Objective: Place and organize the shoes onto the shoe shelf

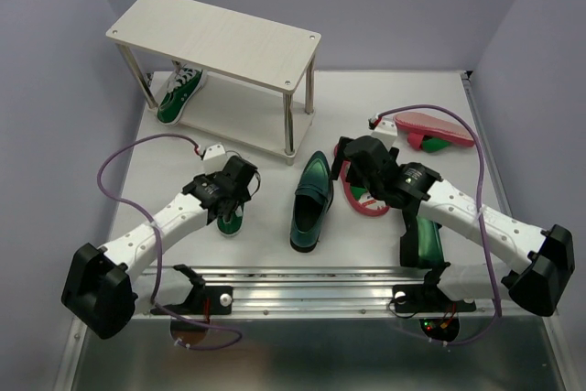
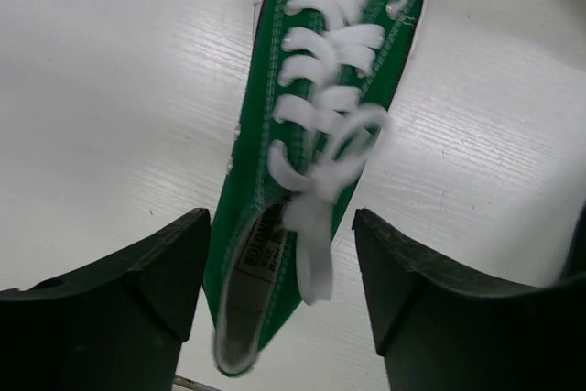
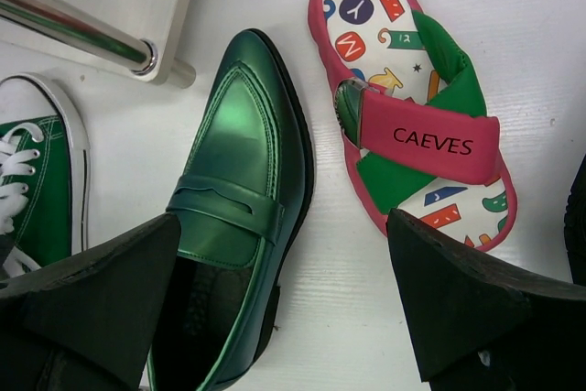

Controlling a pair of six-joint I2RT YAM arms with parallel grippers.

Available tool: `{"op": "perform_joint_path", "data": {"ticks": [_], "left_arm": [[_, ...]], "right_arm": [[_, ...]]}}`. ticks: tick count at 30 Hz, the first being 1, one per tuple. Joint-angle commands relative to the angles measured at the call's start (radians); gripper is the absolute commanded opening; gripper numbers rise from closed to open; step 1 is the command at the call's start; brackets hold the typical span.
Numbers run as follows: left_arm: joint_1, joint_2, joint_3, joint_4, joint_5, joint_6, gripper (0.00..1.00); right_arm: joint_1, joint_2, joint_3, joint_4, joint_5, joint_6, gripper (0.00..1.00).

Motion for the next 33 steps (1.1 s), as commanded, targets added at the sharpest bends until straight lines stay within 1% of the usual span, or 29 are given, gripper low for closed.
{"op": "perform_joint_path", "data": {"ticks": [1,4,11,15,19,22,26,33], "left_arm": [[0.001,0.034,0.056,-0.011,0.009,0.008,0.77],[0.002,0.031,0.07,-0.032,0.026,-0.008,0.82],[0.001,0.036,0.099,-0.144,0.034,-0.097,0.8],[-0.002,0.04,0.068,-0.172,0.077,-0.173,0.84],[-0.012,0.039,0.035,-0.215,0.074,-0.265,0.84],[-0.022,0.045,0.03,-0.216,0.077,-0.304,0.84],[-0.024,0.068,0.004,-0.218,0.08,-0.344,0.77],[-0.024,0.079,-0.016,-0.209,0.074,-0.374,0.71]], "right_arm": [[0.0,-0.027,0.002,0.035,0.015,-0.005,1.0],[0.0,-0.039,-0.003,0.036,0.015,0.0,1.0],[0.0,-0.032,0.0,0.035,0.006,0.003,1.0],[0.0,-0.027,0.002,0.035,0.002,0.006,1.0],[0.0,-0.024,0.002,0.036,0.0,0.004,1.0],[0.0,-0.018,0.006,0.035,-0.001,0.004,1.0],[0.0,-0.009,0.015,0.036,-0.003,0.003,1.0],[0.0,0.002,0.023,0.035,-0.012,0.0,1.0]]}}
